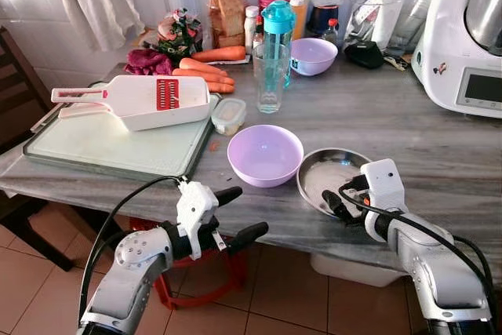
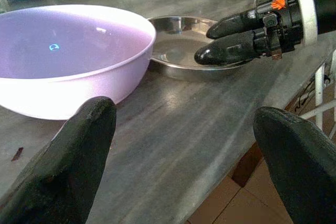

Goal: Setting the table

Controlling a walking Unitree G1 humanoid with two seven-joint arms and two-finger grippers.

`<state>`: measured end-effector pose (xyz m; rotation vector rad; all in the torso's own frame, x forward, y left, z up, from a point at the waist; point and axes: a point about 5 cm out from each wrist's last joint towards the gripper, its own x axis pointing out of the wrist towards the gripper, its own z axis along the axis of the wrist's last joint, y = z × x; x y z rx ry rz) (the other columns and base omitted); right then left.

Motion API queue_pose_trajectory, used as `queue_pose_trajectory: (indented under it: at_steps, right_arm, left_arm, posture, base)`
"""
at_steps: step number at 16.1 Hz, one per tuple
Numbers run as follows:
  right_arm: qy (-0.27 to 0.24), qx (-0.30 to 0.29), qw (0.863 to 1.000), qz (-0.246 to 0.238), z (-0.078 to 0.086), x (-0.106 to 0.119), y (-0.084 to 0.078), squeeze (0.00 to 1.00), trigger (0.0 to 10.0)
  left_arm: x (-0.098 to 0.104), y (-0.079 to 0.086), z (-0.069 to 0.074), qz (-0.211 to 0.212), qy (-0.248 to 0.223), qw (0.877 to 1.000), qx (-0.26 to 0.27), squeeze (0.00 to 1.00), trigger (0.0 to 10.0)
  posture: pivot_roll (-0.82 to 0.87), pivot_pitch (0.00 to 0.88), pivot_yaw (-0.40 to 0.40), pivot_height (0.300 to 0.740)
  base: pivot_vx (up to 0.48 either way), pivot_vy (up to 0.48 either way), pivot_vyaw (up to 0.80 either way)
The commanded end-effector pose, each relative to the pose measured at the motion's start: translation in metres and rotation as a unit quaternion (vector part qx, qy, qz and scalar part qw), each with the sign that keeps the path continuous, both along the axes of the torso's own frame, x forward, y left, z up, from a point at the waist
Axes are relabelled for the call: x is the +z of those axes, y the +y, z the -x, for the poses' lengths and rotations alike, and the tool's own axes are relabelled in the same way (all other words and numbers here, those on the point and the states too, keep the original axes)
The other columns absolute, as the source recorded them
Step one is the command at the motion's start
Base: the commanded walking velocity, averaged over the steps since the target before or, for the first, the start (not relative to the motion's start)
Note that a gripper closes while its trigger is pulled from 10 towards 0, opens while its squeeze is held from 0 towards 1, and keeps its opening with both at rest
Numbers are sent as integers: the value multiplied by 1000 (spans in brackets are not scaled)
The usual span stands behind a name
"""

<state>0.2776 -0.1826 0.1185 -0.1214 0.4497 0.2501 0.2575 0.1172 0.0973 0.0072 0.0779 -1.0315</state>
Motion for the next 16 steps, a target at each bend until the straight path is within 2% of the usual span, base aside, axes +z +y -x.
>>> queue_pose_trajectory:
  at_steps: [1, 6, 8, 12, 14, 16]
  right_arm:
    - [3, 10, 1000, -9, 2, 3, 6, 0, 10000]
    - [14, 19, 999, -39, 3, 6, 17, 0, 10000]
    - [1, 14, 1000, -21, 2, 10, 14, 0, 10000]
    - [-72, -34, 996, 34, -7, 32, 4, 0, 10000]
    - [-106, -45, 992, 45, -10, 42, 3, 0, 10000]
    - [-165, -63, 984, 24, -11, 56, 8, 0, 10000]
  left_arm:
    - [5, -1, -1, -3, -10, 1000, -2, 0, 10000]
    - [1, -1, -1, -2, -6, 1000, 2, 0, 10000]
    - [0, -1, -1, -2, -5, 1000, 4, 0, 10000]
    - [0, 2, -1, -4, -7, 1000, 13, 0, 10000]
    - [1, 4, -2, -2, -9, 1000, 22, 0, 10000]
    - [5, 11, -8, 12, -18, 998, 56, 0, 10000]
  posture:
    - [-55, 23, 38, 740]
    - [-55, 22, 34, 740]
    - [-55, 21, 33, 740]
    - [-52, 22, 38, 740]
    - [-49, 22, 40, 740]
    - [-45, 19, 43, 740]
  base:
    - [0, 0, 0]
    - [0, 0, 0]
    - [0, 0, 0]
    - [0, 0, 0]
    - [0, 0, 0]
    - [0, 0, 0]
